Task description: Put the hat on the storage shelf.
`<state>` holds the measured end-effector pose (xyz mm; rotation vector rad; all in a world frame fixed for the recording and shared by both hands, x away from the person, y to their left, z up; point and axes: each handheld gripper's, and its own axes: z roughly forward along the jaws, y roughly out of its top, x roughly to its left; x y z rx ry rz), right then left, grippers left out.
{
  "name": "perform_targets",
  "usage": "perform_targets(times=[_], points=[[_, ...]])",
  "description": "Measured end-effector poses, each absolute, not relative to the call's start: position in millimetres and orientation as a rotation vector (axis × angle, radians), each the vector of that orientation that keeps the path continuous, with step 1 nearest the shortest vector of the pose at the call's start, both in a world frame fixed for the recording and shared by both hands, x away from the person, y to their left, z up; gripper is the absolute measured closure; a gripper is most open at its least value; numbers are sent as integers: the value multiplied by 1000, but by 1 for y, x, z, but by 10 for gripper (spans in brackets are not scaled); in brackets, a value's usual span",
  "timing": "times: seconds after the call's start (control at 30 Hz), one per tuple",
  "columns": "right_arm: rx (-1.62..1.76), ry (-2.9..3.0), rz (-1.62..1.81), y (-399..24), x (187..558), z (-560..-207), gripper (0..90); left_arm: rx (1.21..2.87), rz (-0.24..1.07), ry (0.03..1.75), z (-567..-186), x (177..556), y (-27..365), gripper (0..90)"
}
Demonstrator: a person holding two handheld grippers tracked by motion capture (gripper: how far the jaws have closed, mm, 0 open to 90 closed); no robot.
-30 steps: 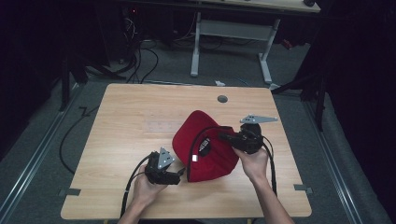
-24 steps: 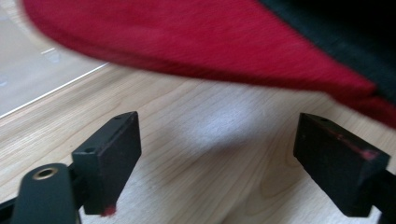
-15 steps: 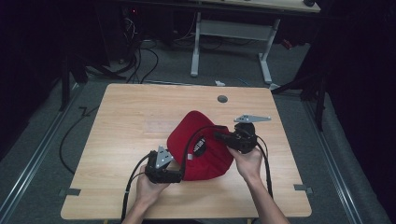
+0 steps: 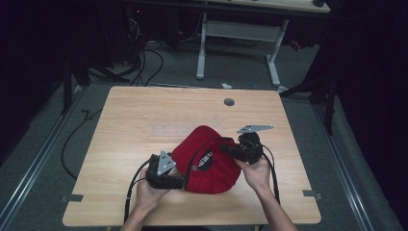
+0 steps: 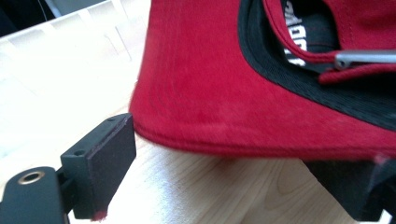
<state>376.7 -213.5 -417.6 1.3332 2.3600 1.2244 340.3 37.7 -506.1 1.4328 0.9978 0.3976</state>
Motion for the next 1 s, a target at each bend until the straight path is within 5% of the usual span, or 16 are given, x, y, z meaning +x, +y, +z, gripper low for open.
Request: perform_targets(times=[0.27,0.73,1.0], points=[[1358,2393,1212,-211,374,-421,849,1470,451,949,-498,340,32,171],[1394,2432,1262,-224,366,-426,843,1570,431,858,-494,331,23,521],[1366,2447,1286,-224,368,-429,816,1605,400,831,-484,332,29,598]])
